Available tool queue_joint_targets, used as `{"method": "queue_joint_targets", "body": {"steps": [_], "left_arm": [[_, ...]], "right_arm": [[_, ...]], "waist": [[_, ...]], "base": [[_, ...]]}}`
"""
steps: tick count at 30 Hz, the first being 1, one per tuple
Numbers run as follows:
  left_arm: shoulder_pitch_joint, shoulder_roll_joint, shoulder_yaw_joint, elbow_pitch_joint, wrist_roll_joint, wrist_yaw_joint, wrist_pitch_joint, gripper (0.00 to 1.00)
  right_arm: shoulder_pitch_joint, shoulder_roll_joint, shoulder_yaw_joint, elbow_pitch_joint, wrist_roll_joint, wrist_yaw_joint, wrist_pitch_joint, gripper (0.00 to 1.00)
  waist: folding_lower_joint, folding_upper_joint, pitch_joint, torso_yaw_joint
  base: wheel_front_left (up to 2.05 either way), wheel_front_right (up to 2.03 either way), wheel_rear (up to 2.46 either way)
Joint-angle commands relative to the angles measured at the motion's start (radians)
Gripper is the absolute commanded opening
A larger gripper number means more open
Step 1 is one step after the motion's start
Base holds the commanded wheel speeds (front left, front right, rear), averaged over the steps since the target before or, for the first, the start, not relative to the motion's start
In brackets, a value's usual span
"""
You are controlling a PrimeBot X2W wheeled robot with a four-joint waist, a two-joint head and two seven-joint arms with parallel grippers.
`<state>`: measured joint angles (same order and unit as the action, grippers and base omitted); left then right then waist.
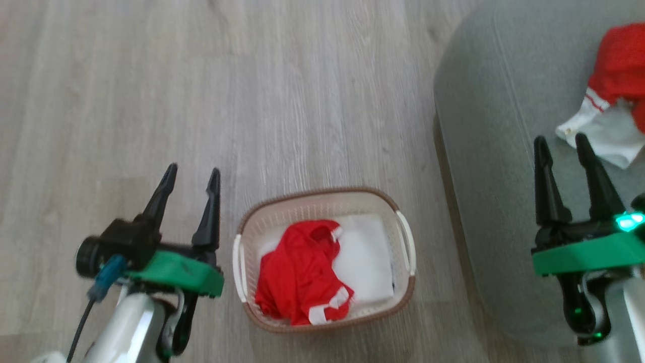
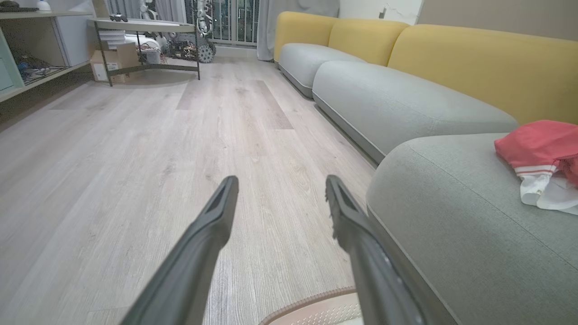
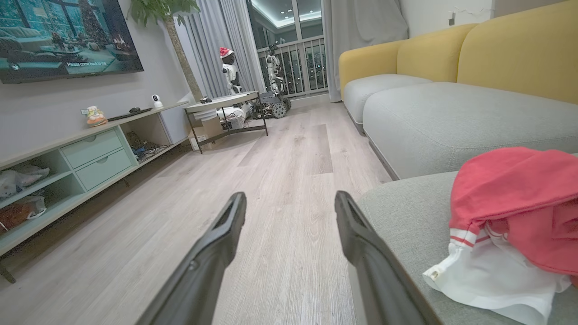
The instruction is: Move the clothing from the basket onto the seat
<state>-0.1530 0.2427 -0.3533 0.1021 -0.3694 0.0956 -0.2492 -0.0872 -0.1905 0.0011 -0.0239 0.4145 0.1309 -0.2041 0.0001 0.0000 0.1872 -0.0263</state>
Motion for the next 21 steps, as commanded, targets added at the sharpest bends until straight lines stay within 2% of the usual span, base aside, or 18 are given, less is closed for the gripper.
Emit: {"method": "queue_joint_targets", "body": {"steps": [1,15,21], "left_arm": [[-0.063,0.005,0.024,-0.015,0.010,-0.009,-0.010,1.00],[-0.266,-0.035,-0.046,0.280,0.002,-0.100,0.032,1.00],[-0.345,-0.056,-0.086,0.421,-0.008,-0.157,0.072,1.00]], "right_arm": [[-0.038,-0.016,0.013,-0.035,-0.007,0.000,-0.014,1.00],[-0.184,0.003,0.022,-0.036,-0.010,0.000,-0.043,1.00],[-0.233,0.012,0.019,-0.047,-0.011,0.000,-0.048,1.00]], "waist": [[-0.0001,0.0000,0.050,-0.029],[-0.0001,0.0000,0.244,-0.122],[-0.0001,0.0000,0.319,-0.141]], "base": [[0.00,0.00,0.00],[0.00,0.00,0.00],[0.00,0.00,0.00]]}}
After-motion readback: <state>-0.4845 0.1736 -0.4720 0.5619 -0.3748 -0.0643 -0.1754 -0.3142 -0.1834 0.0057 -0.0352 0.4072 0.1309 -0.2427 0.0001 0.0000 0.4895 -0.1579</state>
